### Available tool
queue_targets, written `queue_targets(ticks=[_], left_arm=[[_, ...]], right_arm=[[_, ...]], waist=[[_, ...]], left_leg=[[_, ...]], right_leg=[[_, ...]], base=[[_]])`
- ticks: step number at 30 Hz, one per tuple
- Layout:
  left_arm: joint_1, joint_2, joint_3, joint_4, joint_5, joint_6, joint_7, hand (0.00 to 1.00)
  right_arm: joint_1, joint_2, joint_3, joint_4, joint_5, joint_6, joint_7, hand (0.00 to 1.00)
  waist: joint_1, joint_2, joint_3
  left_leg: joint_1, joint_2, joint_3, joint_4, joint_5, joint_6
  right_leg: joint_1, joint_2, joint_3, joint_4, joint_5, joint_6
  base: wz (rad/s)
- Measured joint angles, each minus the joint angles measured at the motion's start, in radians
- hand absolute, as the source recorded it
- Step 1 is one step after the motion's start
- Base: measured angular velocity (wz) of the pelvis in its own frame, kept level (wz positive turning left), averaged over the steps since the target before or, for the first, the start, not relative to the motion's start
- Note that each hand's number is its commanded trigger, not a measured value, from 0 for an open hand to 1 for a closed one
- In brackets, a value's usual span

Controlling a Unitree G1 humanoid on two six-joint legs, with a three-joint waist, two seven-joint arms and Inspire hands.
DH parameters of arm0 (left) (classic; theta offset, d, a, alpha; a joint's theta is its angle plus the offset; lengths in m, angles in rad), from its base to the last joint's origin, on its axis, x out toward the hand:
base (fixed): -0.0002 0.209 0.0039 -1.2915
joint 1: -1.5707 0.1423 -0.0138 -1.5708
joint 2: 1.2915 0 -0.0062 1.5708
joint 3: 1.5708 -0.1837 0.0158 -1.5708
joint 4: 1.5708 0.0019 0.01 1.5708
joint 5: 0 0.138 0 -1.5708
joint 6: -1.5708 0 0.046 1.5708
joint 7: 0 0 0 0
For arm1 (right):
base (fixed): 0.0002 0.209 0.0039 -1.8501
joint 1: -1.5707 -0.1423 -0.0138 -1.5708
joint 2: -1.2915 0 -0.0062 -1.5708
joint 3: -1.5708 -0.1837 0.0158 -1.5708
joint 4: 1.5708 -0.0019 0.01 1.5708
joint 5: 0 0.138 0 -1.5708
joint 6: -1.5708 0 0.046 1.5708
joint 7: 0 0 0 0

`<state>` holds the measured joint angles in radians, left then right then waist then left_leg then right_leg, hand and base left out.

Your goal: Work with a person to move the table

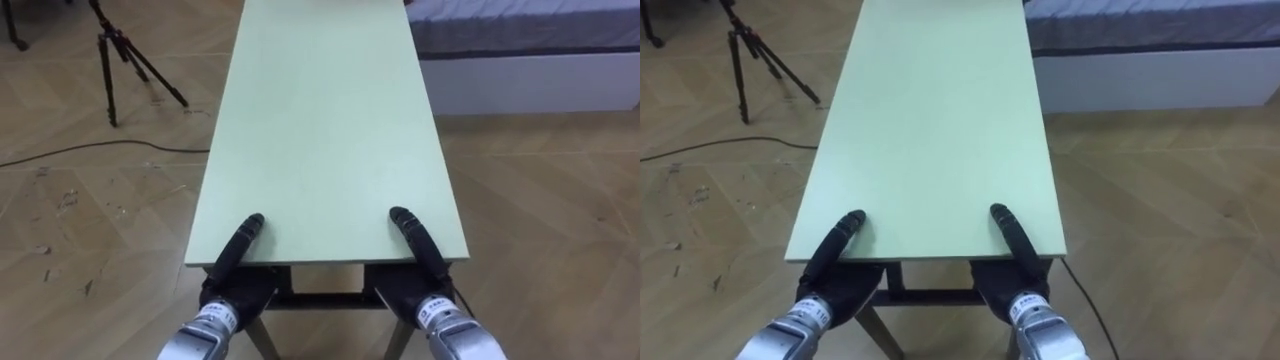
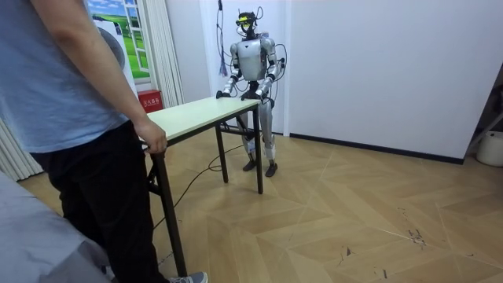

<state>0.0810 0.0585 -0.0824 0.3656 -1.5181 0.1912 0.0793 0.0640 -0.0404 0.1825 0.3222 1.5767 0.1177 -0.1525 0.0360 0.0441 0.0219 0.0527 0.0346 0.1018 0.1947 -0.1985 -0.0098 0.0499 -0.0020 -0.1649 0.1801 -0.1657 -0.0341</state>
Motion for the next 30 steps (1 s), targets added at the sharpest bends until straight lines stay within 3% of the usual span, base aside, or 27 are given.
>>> queue_targets(ticks=[28,30], left_arm=[[-0.001,-0.015,-0.001,-0.001,0.071,-0.008,0.016,1.0],[0.0,-0.015,-0.001,-0.001,0.073,-0.008,0.015,1.0]], right_arm=[[-0.003,0.006,0.004,-0.001,-0.025,-0.022,-0.013,1.0],[-0.003,0.006,0.014,-0.001,-0.028,-0.036,-0.012,1.0]], waist=[[-0.002,0.0,-0.0005],[-0.001,-0.001,-0.0005]], left_leg=[[-0.003,-0.004,-0.002,0.002,0.0,0.0],[-0.004,-0.004,-0.001,0.002,0.0,0.0]], right_leg=[[-0.001,-0.009,-0.002,0.002,0.0,0.001],[-0.002,-0.009,-0.003,0.002,0.0,0.001]], base=[[0.0],[0.0]])
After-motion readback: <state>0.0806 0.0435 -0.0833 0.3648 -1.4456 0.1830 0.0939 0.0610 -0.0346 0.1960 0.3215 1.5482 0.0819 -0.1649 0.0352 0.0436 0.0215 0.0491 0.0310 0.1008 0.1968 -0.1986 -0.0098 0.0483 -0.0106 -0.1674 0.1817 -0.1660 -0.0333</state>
